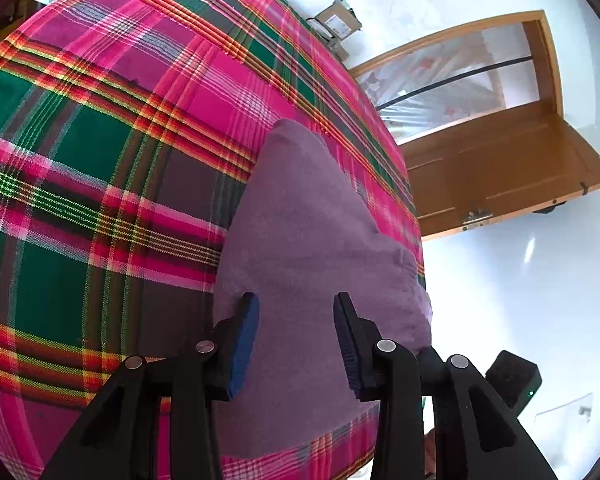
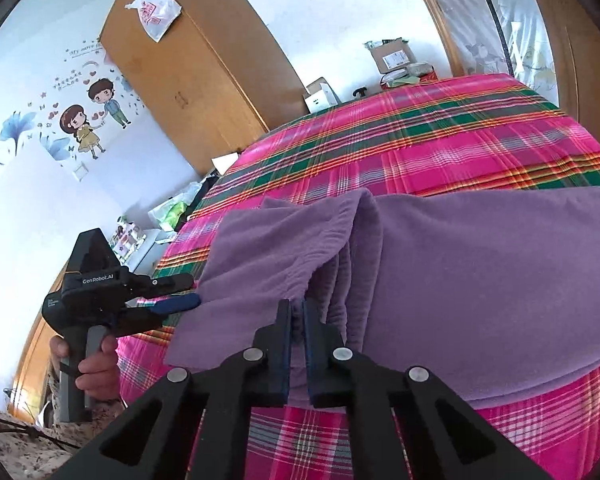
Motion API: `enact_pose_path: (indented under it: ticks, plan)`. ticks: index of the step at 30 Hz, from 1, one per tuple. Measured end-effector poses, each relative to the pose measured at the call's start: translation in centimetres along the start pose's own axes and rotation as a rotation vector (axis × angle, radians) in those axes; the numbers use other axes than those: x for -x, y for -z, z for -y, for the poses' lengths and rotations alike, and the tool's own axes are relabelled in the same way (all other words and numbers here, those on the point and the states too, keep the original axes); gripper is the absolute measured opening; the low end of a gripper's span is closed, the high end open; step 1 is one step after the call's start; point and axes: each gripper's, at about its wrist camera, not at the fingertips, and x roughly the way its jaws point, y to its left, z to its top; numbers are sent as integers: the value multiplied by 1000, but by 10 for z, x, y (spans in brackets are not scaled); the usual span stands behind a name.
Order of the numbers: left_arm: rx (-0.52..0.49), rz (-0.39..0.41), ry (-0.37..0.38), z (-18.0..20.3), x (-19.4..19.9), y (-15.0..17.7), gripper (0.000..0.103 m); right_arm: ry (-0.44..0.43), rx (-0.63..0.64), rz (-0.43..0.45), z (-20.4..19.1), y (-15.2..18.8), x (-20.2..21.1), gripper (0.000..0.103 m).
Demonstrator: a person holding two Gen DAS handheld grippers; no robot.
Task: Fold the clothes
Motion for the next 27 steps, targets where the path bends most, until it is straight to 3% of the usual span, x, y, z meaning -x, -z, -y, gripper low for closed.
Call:
enact_pose_path:
  ticks: [4, 7, 11, 14, 18, 24, 27]
  plan:
    - [3, -7, -5, -3, -1, 1, 40, 60, -38, -98, 13, 7, -21, 8]
    - [3, -5, -7, -4, 1, 2, 40, 42, -67, -88, 18, 10, -19, 9]
    - [-5, -2, -15, -2, 2, 3, 40, 20, -75, -55, 20, 0, -11, 25]
    - [-3, 0, -18, -2, 1, 4, 40, -15, -125, -22, 30, -12, -13, 48]
    - [-8, 3, -25, 0, 2, 5, 40, -32, -189, -68, 44, -21, -34, 49]
    - [-4, 11, -30, -2, 5, 3, 40, -74, -196, -109, 46, -25, -50, 54]
    - [-5, 18, -37, 0, 5, 3, 40, -61, -189, -109, 42, -25, -52, 51]
